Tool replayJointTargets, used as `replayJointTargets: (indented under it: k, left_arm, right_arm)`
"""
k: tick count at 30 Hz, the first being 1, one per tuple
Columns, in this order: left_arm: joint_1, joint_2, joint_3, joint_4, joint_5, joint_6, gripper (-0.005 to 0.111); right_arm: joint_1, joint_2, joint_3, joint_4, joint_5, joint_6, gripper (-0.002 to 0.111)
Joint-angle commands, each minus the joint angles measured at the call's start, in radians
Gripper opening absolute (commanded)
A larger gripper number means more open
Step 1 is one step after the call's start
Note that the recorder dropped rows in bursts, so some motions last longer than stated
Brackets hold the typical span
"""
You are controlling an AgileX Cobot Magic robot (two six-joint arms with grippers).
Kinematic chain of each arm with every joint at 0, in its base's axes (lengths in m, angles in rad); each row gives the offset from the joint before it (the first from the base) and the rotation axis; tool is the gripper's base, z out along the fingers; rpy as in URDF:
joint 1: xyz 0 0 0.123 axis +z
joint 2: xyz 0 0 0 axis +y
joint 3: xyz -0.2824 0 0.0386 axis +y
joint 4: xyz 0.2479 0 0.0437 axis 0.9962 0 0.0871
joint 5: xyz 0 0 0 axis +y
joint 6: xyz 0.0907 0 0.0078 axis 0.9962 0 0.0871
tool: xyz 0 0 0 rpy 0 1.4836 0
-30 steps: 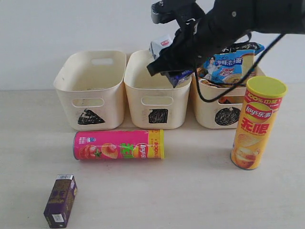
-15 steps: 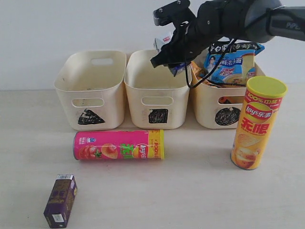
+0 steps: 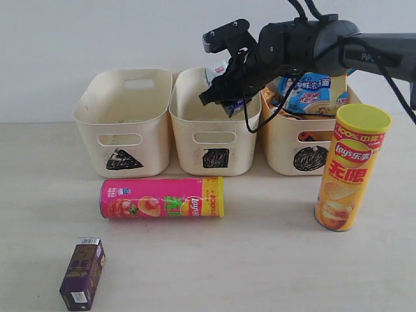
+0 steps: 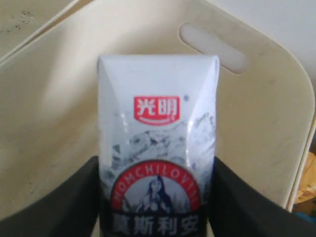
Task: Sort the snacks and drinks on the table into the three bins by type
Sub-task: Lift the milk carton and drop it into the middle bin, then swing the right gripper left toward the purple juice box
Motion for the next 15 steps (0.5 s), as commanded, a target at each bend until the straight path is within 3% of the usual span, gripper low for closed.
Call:
replayJointTargets:
  k: [1,8,10,12,14,15]
  left_arm:
    - [0.003,-0.003,0.000,0.001,-0.006,-0.005,0.004]
    - [0.003,-0.003,0.000,0.001,-0.004,-0.005,0.004]
    - [0.003,-0.003,0.000,0.001,-0.004,-0.005,0.004]
    - [0.003,-0.003,0.000,0.001,-0.004,-0.005,0.004]
    - [0.003,-0.003,0.000,0.001,-0.004,-0.005,0.004]
    - [0.003,-0.003,0.000,0.001,-0.004,-0.005,0.004]
  right_arm:
    - [-0.004,-0.013,-0.015,0.004,-0.037,-0.008,0.071]
    - [-0.004,-0.047,-0.015,0.002,0.009,-0.008,0.071]
    - [-0.004,-0.081,-0.015,-0.004,0.073,-0.008,0.060]
    - [-0.004,-0.127,-0.015,-0.004,0.193,-0.006,0.023]
    - [-0.004,-0.147,-0.014,-0.004,0.272,-0.001,0.000]
    - [-0.004,-0.157,-0.014,-0.004,0.305,0.018,0.000]
